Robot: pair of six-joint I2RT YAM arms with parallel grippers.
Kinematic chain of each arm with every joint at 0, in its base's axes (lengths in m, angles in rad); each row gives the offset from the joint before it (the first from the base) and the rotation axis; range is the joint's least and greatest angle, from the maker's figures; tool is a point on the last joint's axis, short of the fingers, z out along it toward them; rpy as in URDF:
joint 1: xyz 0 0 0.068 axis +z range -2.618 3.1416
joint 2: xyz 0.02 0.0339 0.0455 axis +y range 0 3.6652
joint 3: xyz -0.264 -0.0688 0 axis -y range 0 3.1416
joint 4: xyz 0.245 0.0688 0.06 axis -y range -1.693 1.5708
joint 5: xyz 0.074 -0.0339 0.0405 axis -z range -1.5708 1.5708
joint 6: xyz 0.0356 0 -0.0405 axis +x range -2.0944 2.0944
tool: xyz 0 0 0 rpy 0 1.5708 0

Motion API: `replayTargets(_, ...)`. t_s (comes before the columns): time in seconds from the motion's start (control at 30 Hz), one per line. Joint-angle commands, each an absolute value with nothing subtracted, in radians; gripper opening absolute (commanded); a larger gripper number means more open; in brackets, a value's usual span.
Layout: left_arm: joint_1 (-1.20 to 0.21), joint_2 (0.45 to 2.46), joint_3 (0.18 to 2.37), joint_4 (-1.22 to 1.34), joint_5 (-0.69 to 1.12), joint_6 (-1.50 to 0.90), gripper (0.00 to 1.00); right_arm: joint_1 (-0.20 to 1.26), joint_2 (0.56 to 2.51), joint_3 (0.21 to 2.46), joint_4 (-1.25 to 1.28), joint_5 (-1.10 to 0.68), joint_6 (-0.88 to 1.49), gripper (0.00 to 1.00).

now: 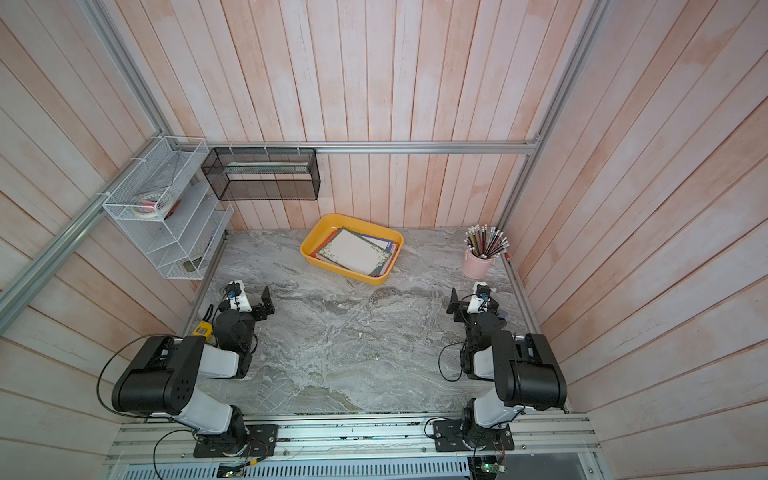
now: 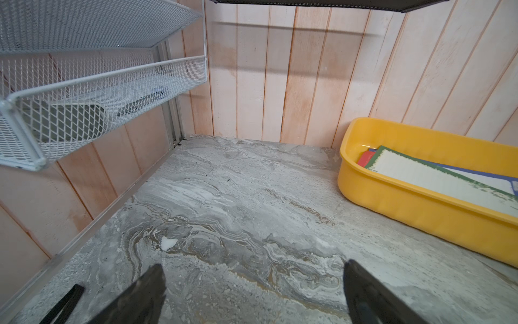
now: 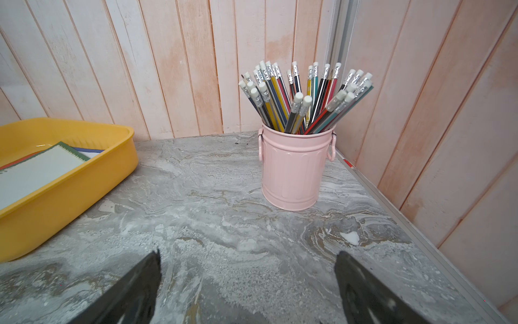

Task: Take out the stationery paper from the storage box
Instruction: Move the storage box to the center of the board.

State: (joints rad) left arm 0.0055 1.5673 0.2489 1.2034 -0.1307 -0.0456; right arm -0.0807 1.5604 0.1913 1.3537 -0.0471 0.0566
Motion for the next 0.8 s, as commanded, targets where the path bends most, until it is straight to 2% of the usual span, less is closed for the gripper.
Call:
replayTargets(0.0, 0.010, 1.565, 0.259, 1.202, -0.116, -0.043, 1.00, -0.076, 1.561, 0.210, 1.341, -0.056, 0.048, 0.98)
replayTargets(0.13, 0.011, 1.552, 0.233, 1.247, -0.171, -0.064, 0.98, -0.077, 1.556, 0.186, 1.385, -0.054, 0.049, 0.98)
replayTargets(0.27, -0.001, 1.396, 0.191, 1.193, -0.174, -0.043, 0.91, -0.069, 1.433, 0.137, 1.381, -0.046, 0.043, 0.91)
replayTargets(0.4, -0.056, 1.142, 0.236, 0.915, -0.243, -0.043, 0.91, -0.007, 1.221, 0.223, 1.052, 0.019, 0.014, 0.87)
replayTargets(0.5, -0.091, 1.000, 0.334, 0.667, -0.230, -0.104, 0.86, 0.044, 1.119, 0.340, 0.763, 0.004, 0.032, 0.85)
replayTargets(0.6, -0.110, 0.930, 0.450, 0.445, -0.113, -0.178, 0.83, 0.115, 1.076, 0.441, 0.548, -0.028, 0.092, 0.78)
replayTargets(0.67, -0.115, 0.919, 0.558, 0.280, 0.086, -0.209, 0.76, 0.186, 1.068, 0.510, 0.416, -0.053, 0.155, 0.75)
replayTargets(0.77, -0.163, 0.950, 0.682, 0.139, 0.221, -0.228, 0.69, 0.310, 1.081, 0.581, 0.282, -0.085, 0.192, 0.70)
